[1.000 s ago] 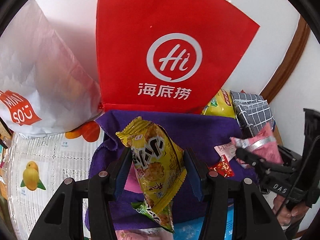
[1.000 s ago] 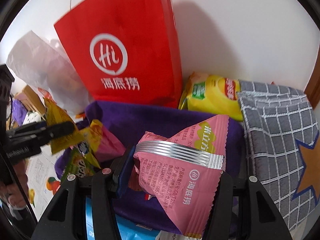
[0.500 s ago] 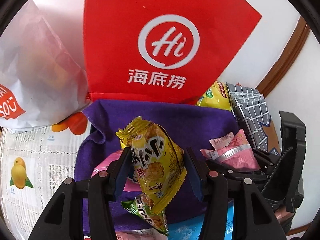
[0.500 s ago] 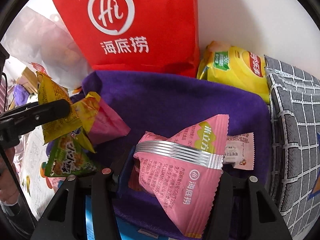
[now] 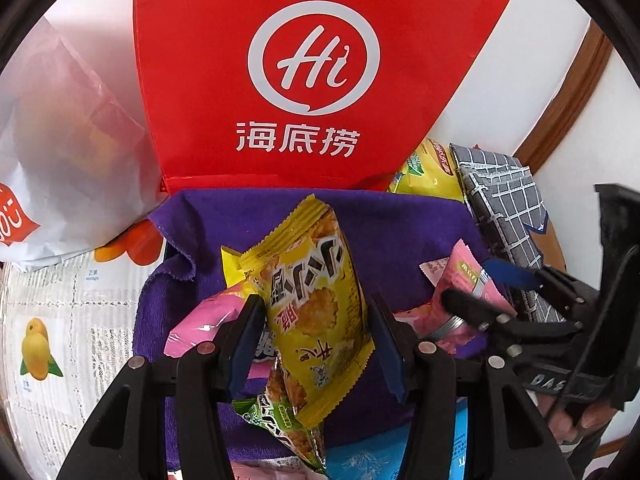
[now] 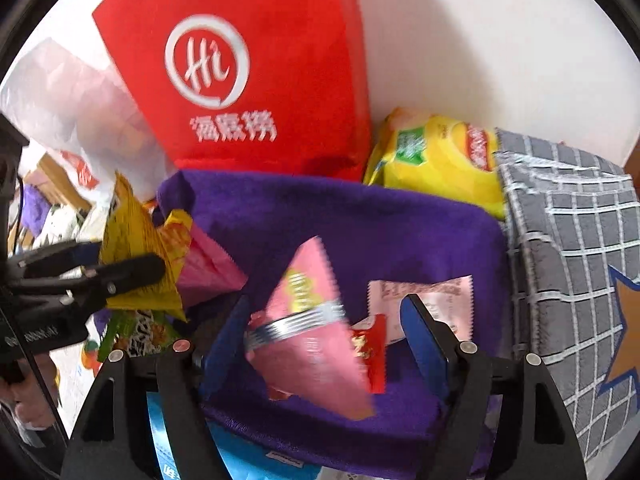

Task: Organize snacks
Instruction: 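Open the right tool to drop the pink bag on the towel while the left tool releases the yellow bag, then withdraw both open tools from the towel back toward the remaining snacks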

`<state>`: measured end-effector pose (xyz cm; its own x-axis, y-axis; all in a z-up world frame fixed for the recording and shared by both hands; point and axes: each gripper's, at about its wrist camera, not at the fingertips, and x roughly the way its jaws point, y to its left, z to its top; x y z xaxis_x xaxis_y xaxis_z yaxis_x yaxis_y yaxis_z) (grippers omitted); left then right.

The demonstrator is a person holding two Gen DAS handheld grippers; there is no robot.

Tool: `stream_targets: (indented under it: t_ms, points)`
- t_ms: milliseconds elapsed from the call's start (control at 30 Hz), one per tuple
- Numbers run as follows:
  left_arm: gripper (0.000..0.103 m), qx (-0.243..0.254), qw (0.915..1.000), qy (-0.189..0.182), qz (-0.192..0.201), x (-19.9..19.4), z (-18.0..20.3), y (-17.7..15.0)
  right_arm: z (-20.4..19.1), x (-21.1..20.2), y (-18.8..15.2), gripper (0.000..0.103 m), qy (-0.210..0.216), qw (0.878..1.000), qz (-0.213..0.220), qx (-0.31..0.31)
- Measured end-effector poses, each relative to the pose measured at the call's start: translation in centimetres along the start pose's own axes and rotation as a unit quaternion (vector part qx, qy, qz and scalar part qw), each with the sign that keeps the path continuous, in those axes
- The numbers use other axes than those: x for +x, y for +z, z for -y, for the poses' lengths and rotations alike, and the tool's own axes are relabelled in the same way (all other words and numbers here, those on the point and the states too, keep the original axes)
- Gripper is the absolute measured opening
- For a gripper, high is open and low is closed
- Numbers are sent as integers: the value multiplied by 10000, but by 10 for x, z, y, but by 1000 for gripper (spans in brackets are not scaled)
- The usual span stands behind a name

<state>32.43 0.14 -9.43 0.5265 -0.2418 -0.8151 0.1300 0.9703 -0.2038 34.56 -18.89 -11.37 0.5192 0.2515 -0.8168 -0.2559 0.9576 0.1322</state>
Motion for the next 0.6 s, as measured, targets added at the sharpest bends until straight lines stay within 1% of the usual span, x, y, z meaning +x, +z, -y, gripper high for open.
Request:
stream_targets:
  t_ms: [167,200,333,467,600]
  points:
    - [53,1,9999,7,-144,2,1,0,7,-14,4,78,-48,9997,196,161]
    - [56,11,9999,29,-156,1,1,0,7,-17,4,78,-81,9996,228,170]
    - [66,38,9999,50,-80,-9,6,1,3,-31,3,78,-259,9989,366,141]
    - [70,142,9998,137,50,-23,14,1,-2,-50,-5,78,-349,9973,622,154]
    - [75,259,9989,353,138,-38,24,-2,-5,-71,-19,78,-407,9966,694,174]
